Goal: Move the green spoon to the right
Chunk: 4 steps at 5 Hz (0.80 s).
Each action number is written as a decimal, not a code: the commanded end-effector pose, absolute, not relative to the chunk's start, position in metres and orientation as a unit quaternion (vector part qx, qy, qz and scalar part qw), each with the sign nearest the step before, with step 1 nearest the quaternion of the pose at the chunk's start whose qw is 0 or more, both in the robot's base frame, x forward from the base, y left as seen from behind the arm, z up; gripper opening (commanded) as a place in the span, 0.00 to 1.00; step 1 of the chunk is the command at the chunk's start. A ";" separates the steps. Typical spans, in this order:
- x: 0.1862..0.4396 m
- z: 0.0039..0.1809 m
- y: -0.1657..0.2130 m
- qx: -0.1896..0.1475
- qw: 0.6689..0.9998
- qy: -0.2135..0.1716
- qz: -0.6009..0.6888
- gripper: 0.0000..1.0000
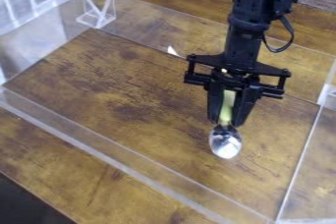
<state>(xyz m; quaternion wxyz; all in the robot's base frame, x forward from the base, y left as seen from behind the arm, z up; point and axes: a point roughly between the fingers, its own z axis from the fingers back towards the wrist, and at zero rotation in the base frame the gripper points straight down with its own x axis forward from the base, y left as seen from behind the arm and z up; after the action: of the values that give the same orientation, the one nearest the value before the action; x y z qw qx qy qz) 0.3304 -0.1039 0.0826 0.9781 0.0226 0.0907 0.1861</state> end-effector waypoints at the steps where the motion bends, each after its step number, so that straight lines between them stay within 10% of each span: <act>1: 0.329 0.107 -0.106 0.004 0.988 0.057 0.141 0.00; 4: 0.330 0.089 -0.102 -0.004 0.994 0.076 0.076 0.00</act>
<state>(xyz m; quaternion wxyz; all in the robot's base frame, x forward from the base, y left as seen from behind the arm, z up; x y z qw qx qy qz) 0.3304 -0.1058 0.0736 0.9922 0.0043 0.0971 0.0780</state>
